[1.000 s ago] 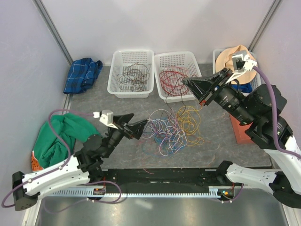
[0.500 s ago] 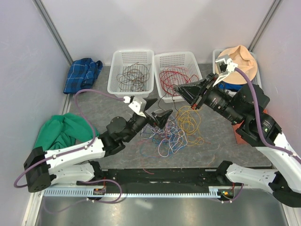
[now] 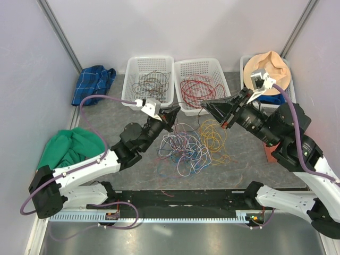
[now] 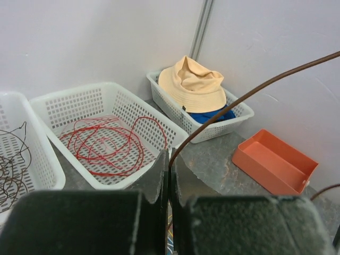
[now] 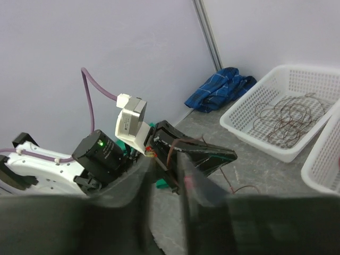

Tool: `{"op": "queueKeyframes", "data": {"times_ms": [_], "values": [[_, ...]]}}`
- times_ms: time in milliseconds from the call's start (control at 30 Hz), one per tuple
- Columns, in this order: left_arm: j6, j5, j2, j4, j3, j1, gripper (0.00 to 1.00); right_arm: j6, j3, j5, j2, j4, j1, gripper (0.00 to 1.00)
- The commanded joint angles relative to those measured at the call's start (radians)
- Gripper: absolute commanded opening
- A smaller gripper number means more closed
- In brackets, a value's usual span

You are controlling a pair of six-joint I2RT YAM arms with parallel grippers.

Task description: Untangle the cables

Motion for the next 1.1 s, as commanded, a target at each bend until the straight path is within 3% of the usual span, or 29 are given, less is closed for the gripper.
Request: {"op": "queueKeyframes", "data": {"times_ms": [0, 67, 167, 300, 400, 700, 1067], "values": [[-0.023, 0.016, -0.051, -0.076, 0.107, 0.004, 0.02, -0.002, -0.052, 0.058, -0.042, 0.03, 0.001, 0.52], [-0.042, 0.015, -0.069, -0.208, 0.171, 0.004, 0.02, -0.01, -0.108, 0.093, -0.078, 0.021, 0.001, 0.76], [-0.063, 0.019, -0.064, -0.396, 0.346, 0.004, 0.02, -0.022, -0.21, 0.148, -0.143, 0.021, 0.001, 0.88], [-0.08, 0.058, -0.029, -0.57, 0.596, 0.004, 0.02, -0.013, -0.351, 0.145, -0.206, 0.073, 0.001, 0.88], [-0.091, 0.09, -0.008, -0.624, 0.7, 0.004, 0.02, 0.004, -0.439, 0.116, -0.217, 0.147, 0.001, 0.88], [-0.059, 0.09, 0.035, -0.742, 0.883, 0.004, 0.02, 0.004, -0.569, 0.014, -0.129, 0.366, 0.003, 0.85], [-0.04, 0.104, 0.067, -0.799, 1.005, 0.004, 0.02, 0.056, -0.71, -0.106, 0.049, 0.653, 0.001, 0.92]]}}
